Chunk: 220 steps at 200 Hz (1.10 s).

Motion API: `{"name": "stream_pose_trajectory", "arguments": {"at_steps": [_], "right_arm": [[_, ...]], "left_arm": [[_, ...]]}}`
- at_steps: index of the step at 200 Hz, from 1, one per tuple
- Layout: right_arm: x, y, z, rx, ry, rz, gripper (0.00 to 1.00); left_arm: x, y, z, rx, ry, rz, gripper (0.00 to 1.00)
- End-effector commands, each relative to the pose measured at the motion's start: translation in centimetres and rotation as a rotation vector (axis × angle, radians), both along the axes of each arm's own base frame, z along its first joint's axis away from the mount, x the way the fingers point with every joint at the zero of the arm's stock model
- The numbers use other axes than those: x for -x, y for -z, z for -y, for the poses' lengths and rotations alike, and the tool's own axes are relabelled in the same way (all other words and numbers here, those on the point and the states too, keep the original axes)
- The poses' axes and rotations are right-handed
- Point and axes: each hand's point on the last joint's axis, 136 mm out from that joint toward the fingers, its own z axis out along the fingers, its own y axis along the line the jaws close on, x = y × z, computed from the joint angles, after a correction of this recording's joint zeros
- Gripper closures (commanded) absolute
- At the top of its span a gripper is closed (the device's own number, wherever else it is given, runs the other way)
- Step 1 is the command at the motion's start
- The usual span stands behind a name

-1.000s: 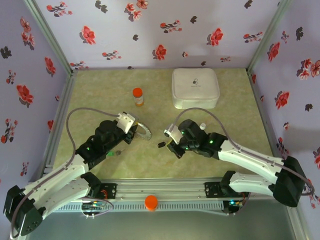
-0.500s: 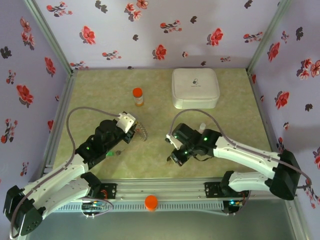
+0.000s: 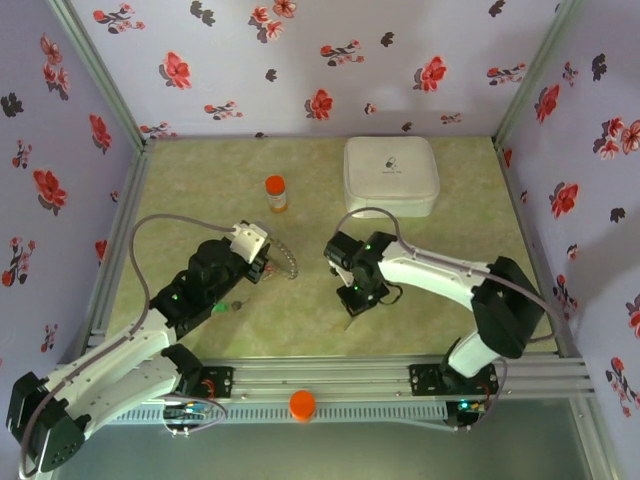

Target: Put the keys on the keyring

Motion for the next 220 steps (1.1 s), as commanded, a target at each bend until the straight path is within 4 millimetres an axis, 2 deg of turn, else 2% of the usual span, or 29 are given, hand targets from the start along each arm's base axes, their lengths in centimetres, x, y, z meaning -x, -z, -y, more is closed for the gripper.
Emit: {"name": "stream_pose_trajectory", "arguments": {"at_steps": [1, 28, 74, 144, 198, 220], "right_arm": [[-0.8, 0.0, 0.3, 0.050, -0.076, -0.026, 1.00], [-2.5, 0.9, -0.5, 0.050, -0.088, -0.045, 1.00], [-5.4, 2.1, -1.6, 0.032, -0.090, -0.055, 0.98], [-8.4, 3.6, -3.8, -0.014, -0.079, -0.021, 0.94], [-10.2, 3.6, -3.8, -0.014, -0.042, 0.057, 0.76], [-10.7, 2.1, -4.0, -0.073, -0.018, 0.120, 0.71]], "left_arm": [[-0.2, -1.9, -0.1, 0.081, -0.024, 0.045, 1.00], [0.0, -1.8, -0.1, 0.081, -0.022, 0.039, 1.00], [0.2, -3.3, -0.7, 0.081, -0.037, 0.071, 1.00], [-0.1, -2.7, -0.5, 0.057, -0.039, 0.062, 1.00], [-0.2, -2.4, -0.6, 0.058, -0.048, 0.062, 1.00], [-0.3, -2.4, -0.7, 0.059, -0.054, 0.064, 1.00]]}}
